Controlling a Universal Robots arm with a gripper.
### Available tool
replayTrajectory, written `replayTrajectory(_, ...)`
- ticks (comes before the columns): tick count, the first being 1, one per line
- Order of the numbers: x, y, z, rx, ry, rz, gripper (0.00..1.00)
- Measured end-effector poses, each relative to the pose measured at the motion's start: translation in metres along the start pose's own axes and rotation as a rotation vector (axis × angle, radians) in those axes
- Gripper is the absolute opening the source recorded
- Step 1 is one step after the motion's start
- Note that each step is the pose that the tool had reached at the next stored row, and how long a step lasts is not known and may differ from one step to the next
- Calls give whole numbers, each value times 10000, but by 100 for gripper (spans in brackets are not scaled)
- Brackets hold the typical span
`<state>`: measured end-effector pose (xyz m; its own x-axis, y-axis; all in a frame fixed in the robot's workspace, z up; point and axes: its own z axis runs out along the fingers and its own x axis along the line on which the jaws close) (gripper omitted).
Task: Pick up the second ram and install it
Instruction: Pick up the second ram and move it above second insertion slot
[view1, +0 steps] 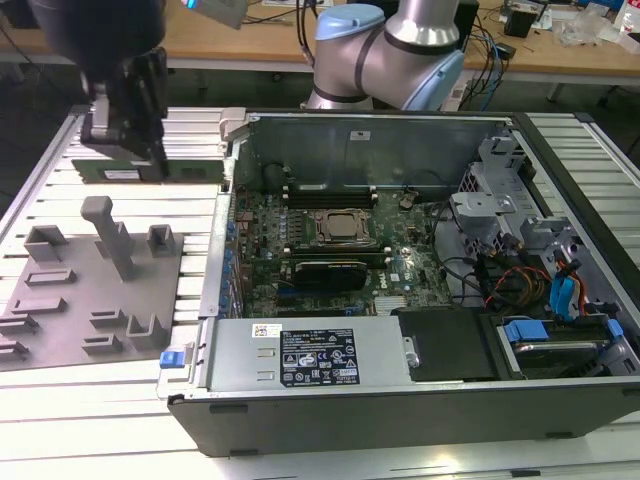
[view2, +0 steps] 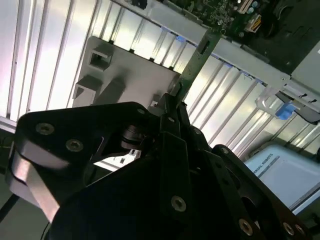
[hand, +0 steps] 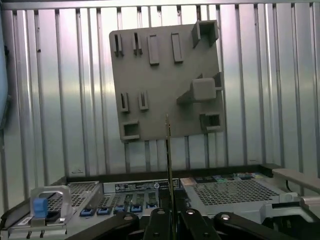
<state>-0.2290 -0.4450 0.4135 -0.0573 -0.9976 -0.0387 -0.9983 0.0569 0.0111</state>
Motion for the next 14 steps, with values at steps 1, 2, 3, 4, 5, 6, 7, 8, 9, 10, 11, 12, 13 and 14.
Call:
replayTrajectory(1,-15,-80,2,0,1,22,14)
replayTrajectory(2,-27,-148,4,0,1,39,14)
replayTrajectory(3,-41,-252,4,1,1,57,14)
replayTrajectory(4,-51,-318,5,2,1,71,14)
replayTrajectory(5,-62,-406,5,2,0,79,14)
replayTrajectory(6,-71,-477,6,3,0,84,14)
replayTrajectory(7,-79,-533,6,3,-1,90,14)
replayTrajectory(8,-85,-578,6,3,0,94,14)
replayTrajectory(9,-96,-649,6,2,2,97,14)
replayTrajectory(10,-115,-754,8,4,-1,106,14)
replayTrajectory(11,-131,-846,9,3,0,108,14)
replayTrajectory(12,-155,-989,12,2,0,111,14)
replayTrajectory(13,-168,-1055,15,1,-1,113,14)
replayTrajectory(14,-176,-1098,16,1,-1,115,14)
